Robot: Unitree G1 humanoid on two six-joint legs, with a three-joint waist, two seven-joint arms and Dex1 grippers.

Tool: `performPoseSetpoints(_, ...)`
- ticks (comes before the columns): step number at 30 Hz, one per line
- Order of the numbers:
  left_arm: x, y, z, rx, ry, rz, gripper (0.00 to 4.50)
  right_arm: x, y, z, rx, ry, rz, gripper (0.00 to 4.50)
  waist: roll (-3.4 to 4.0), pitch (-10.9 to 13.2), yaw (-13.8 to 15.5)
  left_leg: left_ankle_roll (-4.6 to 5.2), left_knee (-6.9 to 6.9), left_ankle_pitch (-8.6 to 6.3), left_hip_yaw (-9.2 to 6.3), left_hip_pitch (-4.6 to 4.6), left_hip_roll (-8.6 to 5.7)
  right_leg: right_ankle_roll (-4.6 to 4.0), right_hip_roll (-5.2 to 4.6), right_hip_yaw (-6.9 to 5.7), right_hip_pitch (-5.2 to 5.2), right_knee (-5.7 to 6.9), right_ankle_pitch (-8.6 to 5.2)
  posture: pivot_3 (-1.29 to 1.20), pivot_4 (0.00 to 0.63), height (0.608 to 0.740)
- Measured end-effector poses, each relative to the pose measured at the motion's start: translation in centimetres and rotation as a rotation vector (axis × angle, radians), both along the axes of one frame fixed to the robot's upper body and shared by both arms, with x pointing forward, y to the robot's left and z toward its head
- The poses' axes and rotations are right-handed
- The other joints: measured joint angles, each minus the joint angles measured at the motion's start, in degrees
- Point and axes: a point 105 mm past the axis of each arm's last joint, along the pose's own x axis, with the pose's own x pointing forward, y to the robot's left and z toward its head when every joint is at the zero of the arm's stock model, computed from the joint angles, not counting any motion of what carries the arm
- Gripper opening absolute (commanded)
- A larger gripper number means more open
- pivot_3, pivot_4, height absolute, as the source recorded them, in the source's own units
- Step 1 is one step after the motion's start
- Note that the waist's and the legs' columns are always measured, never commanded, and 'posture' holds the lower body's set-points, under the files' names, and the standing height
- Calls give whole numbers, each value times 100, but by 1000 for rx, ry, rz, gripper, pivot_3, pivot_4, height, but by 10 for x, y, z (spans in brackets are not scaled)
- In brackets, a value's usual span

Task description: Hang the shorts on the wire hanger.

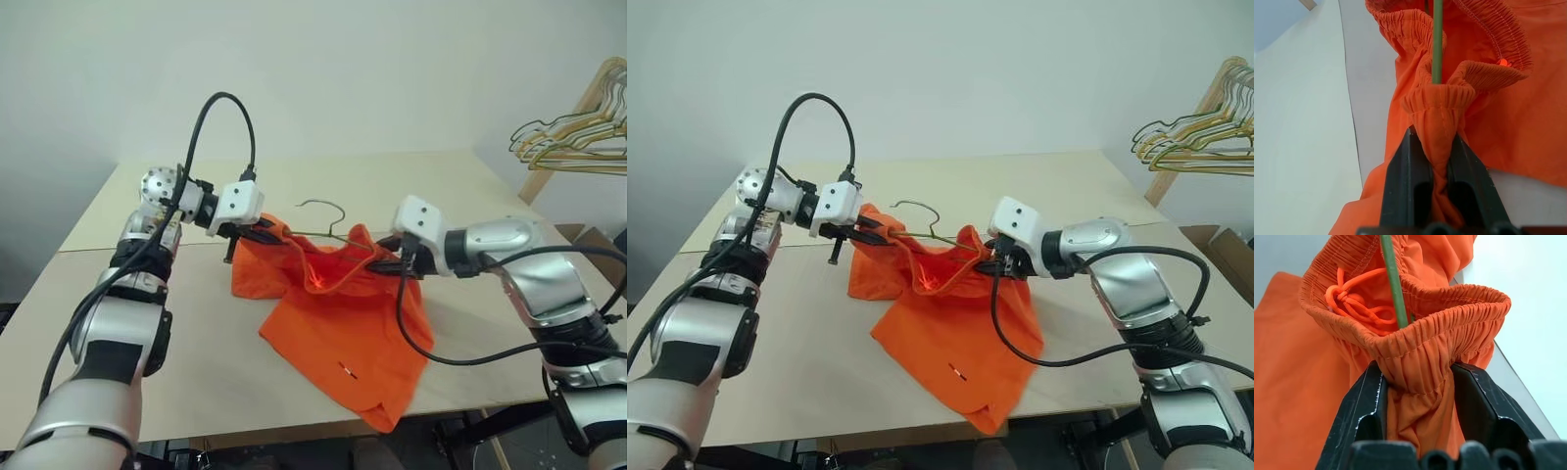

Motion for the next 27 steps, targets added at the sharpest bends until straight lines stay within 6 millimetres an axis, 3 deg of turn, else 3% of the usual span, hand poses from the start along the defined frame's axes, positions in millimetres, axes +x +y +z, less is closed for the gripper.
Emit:
performPoseSetpoints(6, 0, -1, 1, -21, 7, 1, 0, -1, 1, -2, 14, 28, 0, 21, 0, 0, -3, 3, 0, -2, 0, 0, 0, 0, 0, 0, -1, 0, 0, -158, 0, 740)
performPoseSetpoints(7, 0, -1, 2, -26, 7, 3, 0, -1, 1, -1, 16, 28, 0, 21, 0, 0, -6, 2, 0, -1, -1, 0, 0, 0, 0, 0, -1, 1, 0, -158, 0, 740)
performPoseSetpoints(17, 3, 9, 1, -79, 40, 52, 3140, -1, -7, 0, 9, 13, -23, 0, 0, 0, -6, 1, 0, -1, -2, -1, -1, 0, -2, 0, -4, 0, 0, -164, 0, 740)
performPoseSetpoints(21, 8, 23, 20, -148, 23, 107, 4396, -3, -27, 22, 21, -24, -49, 0, 0, 0, -5, 3, 0, -2, -2, -6, -2, 0, -3, -1, -7, -1, 0, -169, 0, 740)
performPoseSetpoints(27, 16, 47, 51, -257, -30, 224, 4454, -14, -49, 49, 34, -38, -43, 0, 0, 1, -28, 19, -1, -11, -4, -1, -3, 0, -2, 0, -4, -3, 0, -177, 0, 740)
